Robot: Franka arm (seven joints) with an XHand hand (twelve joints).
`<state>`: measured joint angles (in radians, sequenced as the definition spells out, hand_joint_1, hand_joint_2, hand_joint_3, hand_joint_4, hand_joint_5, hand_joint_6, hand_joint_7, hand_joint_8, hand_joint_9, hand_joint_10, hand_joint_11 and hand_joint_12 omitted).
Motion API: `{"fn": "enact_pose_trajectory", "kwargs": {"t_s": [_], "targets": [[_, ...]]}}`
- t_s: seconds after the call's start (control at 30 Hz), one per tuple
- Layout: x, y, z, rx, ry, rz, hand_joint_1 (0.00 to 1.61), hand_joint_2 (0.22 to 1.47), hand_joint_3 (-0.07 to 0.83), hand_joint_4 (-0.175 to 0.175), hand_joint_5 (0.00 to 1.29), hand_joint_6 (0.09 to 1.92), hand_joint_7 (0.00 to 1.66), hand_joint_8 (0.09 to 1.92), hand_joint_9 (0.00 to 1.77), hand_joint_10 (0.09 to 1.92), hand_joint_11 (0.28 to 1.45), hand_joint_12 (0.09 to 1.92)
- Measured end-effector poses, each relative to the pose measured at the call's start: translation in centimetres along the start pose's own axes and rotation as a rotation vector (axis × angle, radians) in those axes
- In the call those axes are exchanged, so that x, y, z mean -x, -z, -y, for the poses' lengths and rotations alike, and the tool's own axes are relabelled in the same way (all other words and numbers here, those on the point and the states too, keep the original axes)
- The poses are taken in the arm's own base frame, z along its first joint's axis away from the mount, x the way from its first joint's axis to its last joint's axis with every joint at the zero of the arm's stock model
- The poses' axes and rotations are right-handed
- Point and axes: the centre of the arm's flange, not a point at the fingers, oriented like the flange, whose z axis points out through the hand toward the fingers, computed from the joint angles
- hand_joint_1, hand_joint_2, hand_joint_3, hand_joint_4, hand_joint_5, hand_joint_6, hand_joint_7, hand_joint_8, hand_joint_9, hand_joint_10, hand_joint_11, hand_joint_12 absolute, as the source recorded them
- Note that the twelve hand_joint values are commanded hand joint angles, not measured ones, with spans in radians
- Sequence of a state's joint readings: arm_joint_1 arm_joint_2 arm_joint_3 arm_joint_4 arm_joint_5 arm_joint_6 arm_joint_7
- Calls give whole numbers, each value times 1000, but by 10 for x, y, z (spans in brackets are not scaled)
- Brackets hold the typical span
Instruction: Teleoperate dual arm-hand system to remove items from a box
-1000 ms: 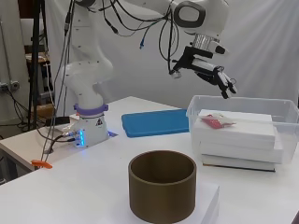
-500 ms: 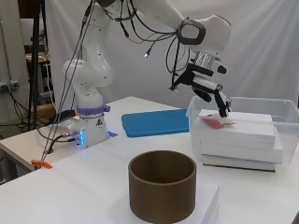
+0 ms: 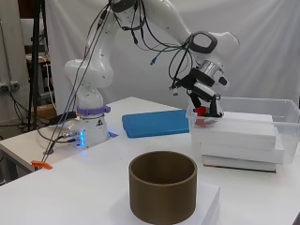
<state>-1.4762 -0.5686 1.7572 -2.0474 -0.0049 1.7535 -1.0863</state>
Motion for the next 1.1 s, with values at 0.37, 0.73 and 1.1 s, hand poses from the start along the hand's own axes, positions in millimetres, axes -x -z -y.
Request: {"fn": "enact_pose_trajectory", "kwargs": {"t_s": [0.37,0.73,1.1], "targets": [[65,31,-15,11,42,-300,907,1178,256,94,664,1573,891,1920,1239,1920,1047,1920],[268,20,-58,2,-139,-704,1085,1217,15,-43,796,1232,799,1810,1052,1886,908,1874],[102,129,-13,80,497,-844,1056,1156,0,57,909,1085,877,1621,1063,1606,886,1848]]}}
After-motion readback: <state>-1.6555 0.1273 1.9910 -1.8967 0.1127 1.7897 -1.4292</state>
